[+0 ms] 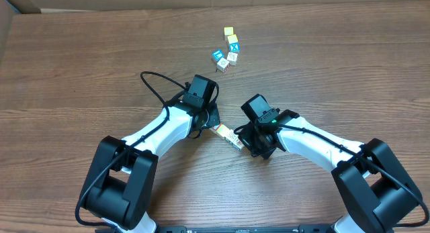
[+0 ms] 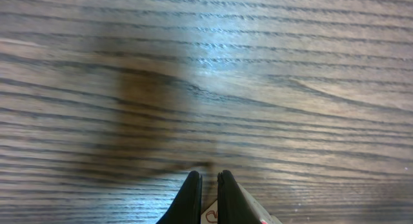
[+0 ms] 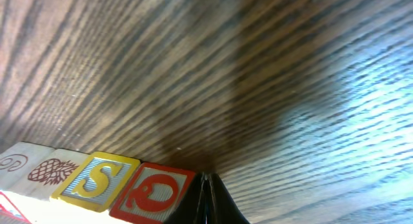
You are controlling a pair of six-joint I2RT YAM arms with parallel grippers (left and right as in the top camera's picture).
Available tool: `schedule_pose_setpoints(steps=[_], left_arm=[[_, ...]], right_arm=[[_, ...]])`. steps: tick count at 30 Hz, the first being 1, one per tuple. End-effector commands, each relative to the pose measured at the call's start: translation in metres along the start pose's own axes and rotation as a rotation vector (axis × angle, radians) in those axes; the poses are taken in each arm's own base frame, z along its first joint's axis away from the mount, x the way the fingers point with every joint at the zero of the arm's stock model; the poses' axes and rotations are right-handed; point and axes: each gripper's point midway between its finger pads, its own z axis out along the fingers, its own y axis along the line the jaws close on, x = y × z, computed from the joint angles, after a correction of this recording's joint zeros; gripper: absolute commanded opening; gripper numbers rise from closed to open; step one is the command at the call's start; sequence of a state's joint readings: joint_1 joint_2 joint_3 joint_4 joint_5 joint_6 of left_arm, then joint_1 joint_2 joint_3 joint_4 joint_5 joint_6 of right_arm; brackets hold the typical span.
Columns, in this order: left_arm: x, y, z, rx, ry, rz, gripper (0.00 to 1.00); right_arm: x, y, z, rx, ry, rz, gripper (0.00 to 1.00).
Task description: Flip 4 blocks
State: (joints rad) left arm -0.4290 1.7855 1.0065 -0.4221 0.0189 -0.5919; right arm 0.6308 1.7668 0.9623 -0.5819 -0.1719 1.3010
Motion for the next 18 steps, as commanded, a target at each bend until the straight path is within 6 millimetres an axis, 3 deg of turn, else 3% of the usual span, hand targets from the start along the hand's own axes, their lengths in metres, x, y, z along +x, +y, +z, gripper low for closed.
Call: schedule_pose_setpoints(steps=[1,18], left_arm=[[0.014,-0.013,0.005,0.044,0.053,0.048,0.04],[-0.003,-0.011,-0.001,0.003,0.002,0.073,0.04]], right_arm=[[-0.004,0.022,-0.016,-0.062,-0.029,-0.059,0.05],[-0.002,0.018,-0.022,-0.048,-0.026,-0.066,0.06]])
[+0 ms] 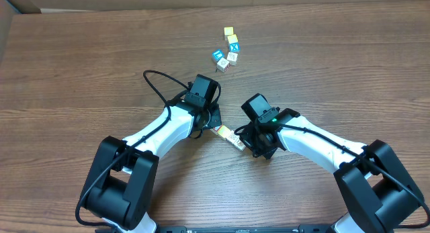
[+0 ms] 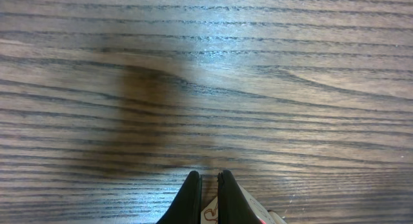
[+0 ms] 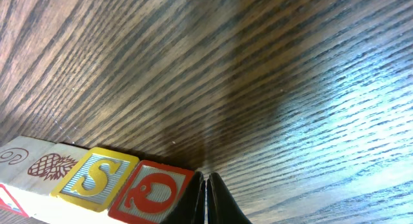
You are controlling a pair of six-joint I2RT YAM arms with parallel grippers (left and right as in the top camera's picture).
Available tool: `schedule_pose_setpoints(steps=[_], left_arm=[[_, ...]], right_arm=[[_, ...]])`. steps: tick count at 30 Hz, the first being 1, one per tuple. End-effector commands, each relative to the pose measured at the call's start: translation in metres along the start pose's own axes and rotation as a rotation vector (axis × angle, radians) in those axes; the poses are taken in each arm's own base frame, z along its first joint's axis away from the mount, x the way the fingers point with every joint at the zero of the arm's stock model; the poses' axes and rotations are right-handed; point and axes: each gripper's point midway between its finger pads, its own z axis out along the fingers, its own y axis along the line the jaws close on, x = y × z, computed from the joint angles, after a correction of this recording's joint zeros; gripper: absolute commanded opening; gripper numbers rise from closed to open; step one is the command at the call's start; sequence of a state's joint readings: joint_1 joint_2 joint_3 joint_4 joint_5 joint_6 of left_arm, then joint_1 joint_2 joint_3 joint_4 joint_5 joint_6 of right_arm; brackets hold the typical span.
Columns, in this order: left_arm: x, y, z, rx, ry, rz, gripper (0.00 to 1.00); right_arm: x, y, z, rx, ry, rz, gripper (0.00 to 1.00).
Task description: Flip 4 blocks
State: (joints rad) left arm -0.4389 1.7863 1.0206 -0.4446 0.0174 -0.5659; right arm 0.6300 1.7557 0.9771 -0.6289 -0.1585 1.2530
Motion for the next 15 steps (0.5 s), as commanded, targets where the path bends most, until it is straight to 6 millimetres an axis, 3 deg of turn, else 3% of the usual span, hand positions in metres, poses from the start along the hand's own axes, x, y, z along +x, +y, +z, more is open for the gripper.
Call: schedule_pose_setpoints(steps=[1,15], left_arm=[[-0.006,-0.007,0.0,0.006,-0.009,0.042,0.04],[-0.013,-0.005,-0.005,-0.007,-0.011,0.072,0.04]], right_arm=[[-0.003,0.021,-0.017,-0.071,-0.022,-0.021,0.06],[-0.01,0.011,-0.016,-0.029,-0.065,-0.015,0.12]])
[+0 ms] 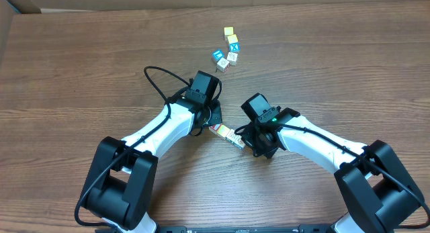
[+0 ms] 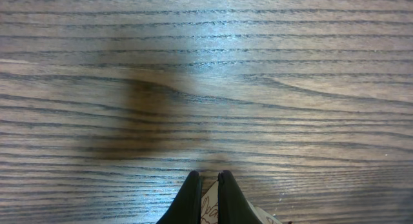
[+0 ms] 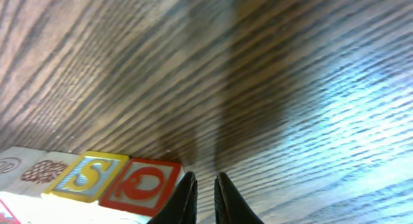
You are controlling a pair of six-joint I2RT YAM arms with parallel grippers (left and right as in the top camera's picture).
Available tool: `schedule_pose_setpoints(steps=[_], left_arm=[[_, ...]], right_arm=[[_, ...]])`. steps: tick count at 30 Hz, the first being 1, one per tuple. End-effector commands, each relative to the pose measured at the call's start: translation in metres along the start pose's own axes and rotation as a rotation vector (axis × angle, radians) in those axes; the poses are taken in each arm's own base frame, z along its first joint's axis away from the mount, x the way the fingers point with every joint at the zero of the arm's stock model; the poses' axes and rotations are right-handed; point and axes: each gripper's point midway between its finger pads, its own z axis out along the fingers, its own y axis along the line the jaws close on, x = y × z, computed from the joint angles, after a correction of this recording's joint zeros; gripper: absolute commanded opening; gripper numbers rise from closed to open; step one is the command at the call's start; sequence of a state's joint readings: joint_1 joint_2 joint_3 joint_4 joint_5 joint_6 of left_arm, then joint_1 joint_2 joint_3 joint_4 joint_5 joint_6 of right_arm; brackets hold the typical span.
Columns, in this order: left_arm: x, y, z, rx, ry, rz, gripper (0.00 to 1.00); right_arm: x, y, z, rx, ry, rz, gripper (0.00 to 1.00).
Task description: Flip 4 blocks
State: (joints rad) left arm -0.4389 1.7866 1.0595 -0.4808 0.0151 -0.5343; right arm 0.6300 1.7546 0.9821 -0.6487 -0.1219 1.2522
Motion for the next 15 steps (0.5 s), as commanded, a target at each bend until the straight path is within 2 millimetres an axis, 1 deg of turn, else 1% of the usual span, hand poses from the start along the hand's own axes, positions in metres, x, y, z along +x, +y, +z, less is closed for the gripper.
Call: schedule_pose_setpoints(steps=[1,5,9,15], left_arm=[[-0.0064,0.0023,0.0013,-0.025,-0.01,0.039,0.04],[-0.0048,0.0083,-0.0001,-0.059,-0.002,0.04,0.04],[-0.0003,0.0104,-0.0003,-0.066,0.017,0.04,0.04],[-0.0001,0.0103,-0.0002,-0.065,0.018,0.052,0.04]], right_arm=[[-0.0047,0.0145,-0.0148,-0.05,-0.033,-0.015,0.1],[-0.0033,0.0096,-0.0146,-0.03,-0.027,-0.012,0.04],[-0.002,0.0076,-0.0144,-0.021,-0.025,-0.013,0.04],[0.0023,0.006,-0.0126,-0.01,-0.031,-0.006,0.04]])
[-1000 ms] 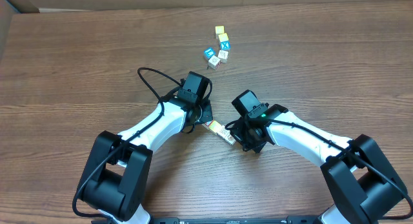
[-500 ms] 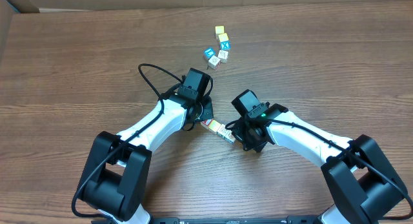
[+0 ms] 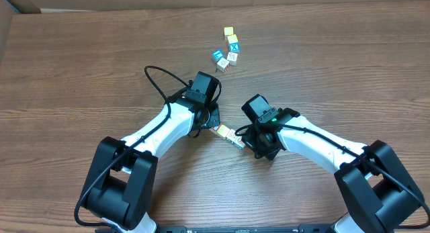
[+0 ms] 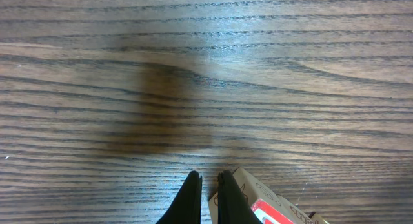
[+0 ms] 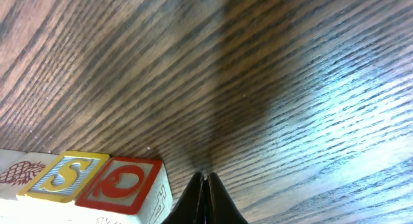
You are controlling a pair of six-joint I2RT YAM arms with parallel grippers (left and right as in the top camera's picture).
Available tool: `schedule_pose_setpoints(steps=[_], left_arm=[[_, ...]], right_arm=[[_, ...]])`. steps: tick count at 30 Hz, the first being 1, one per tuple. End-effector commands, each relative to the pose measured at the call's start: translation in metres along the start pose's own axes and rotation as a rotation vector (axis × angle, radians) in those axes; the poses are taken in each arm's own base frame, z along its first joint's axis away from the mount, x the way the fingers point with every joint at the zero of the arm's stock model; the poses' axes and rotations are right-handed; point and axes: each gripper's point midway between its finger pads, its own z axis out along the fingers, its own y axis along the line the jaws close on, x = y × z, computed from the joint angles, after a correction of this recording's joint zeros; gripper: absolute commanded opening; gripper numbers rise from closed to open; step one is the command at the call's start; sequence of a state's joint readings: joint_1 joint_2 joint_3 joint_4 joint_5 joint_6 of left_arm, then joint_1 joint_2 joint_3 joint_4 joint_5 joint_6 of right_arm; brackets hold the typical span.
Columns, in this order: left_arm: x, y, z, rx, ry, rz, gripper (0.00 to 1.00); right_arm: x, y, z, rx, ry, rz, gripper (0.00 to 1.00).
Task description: Flip 4 blocks
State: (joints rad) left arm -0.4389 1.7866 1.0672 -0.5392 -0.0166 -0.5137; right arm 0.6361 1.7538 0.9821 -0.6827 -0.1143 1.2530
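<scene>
A short row of letter blocks point(image 3: 228, 137) lies on the table between my two grippers. In the right wrist view its near end shows a red Q block point(image 5: 119, 182), then a yellow S block point(image 5: 64, 172) and a pineapple block point(image 5: 14, 173). My right gripper point(image 5: 204, 201) is shut and empty, just right of the Q block. In the left wrist view my left gripper point(image 4: 209, 201) is shut to a thin slit with nothing in it. The row's other end, a line-drawn block point(image 4: 242, 192) and a red-faced one point(image 4: 274, 211), touches its right finger.
A loose cluster of several small blocks point(image 3: 228, 48) lies at the back of the wooden table point(image 3: 80, 72). A black cable point(image 3: 156, 88) loops off the left arm. Both arms lean in toward the table's middle.
My right gripper's fingers had a small gap and are now pressed together. More of the block row shows beside my left gripper's right finger. The Q block's white side face now shows.
Both grippers stood shut at opposite ends of the block row. At the following moment little had changed. Then the right fingers stood slightly apart and the row lay a little further up-left. Now the right gripper is shut again beside the Q block.
</scene>
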Motion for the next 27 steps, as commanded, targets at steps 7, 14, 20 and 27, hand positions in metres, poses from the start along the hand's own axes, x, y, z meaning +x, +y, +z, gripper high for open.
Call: schedule_pose_setpoints(steps=[7,14,20,27], left_arm=[[-0.006,-0.001,0.001,-0.005,-0.006,0.038,0.04],[-0.004,-0.004,0.001,0.013,0.005,0.042,0.04],[-0.002,-0.008,0.002,0.036,0.017,0.044,0.04],[-0.002,-0.014,0.002,0.065,0.02,0.046,0.04]], right_arm=[[0.004,0.016,-0.009,-0.057,-0.041,0.017,0.04],[0.003,0.021,-0.009,-0.081,-0.045,0.013,0.04],[0.007,0.022,-0.009,-0.085,-0.024,0.013,0.04],[0.011,0.025,-0.009,-0.096,0.004,0.038,0.04]])
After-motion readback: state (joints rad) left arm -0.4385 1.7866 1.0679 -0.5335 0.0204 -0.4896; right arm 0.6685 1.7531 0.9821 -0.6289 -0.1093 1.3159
